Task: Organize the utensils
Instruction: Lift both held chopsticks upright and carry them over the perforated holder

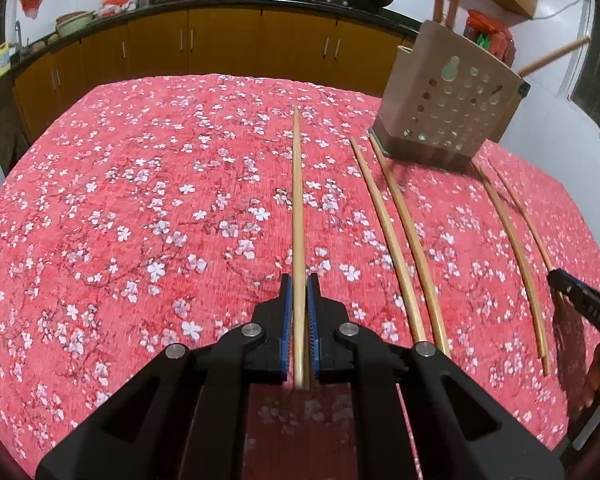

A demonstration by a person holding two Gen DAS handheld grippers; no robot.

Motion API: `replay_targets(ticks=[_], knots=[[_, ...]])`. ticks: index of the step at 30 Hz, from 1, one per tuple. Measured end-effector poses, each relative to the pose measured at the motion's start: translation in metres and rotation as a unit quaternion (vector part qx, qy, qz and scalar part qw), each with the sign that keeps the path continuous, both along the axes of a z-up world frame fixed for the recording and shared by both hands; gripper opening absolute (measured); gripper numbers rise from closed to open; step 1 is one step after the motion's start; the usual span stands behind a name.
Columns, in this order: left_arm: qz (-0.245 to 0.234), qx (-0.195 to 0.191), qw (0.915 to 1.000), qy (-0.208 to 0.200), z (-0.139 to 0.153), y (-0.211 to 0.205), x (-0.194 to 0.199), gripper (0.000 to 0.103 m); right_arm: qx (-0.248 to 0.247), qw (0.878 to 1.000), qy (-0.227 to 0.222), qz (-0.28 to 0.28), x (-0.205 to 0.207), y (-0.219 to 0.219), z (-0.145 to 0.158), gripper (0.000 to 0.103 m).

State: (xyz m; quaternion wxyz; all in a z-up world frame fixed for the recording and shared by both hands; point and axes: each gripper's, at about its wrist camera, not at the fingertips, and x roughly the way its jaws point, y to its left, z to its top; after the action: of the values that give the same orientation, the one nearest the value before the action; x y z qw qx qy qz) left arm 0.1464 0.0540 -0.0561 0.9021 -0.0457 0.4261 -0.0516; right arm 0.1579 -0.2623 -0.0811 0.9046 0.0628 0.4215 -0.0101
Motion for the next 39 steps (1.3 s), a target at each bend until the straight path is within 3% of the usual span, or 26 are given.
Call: replay_targets(ticks=[2,9,16,25,39], knots=[[-0.003,0.011,0.9999,-0.003,0.0,-0.003,-0.003,0.008,0.004,1.0,0.0,-0.001,0.0,-0.003,0.0,0.009],[-0.008,0.016,0.9998,-0.004,0.008,-0.003,0.002,0.008,0.014,1.0,-0.021,-0.001,-0.008,-0.01,0.015,0.008],[-0.006,0.013,0.9976,-0.067,0.056,0.002,-0.002,0.008,0.022,0.995,-0.094,-0.01,-0.019,-0.017,0.065,0.008],[0.003,-0.037,0.9876,-0.152,0.118,0.01,-0.011,0.008,0.026,0.983,-0.179,-0.021,-0.031,-0.022,0.117,0.008],[-0.006,-0.058,0.978,-0.2,0.153,0.009,-0.014,0.008,0.038,0.973,-0.229,0.002,-0.03,-0.017,0.152,0.007]])
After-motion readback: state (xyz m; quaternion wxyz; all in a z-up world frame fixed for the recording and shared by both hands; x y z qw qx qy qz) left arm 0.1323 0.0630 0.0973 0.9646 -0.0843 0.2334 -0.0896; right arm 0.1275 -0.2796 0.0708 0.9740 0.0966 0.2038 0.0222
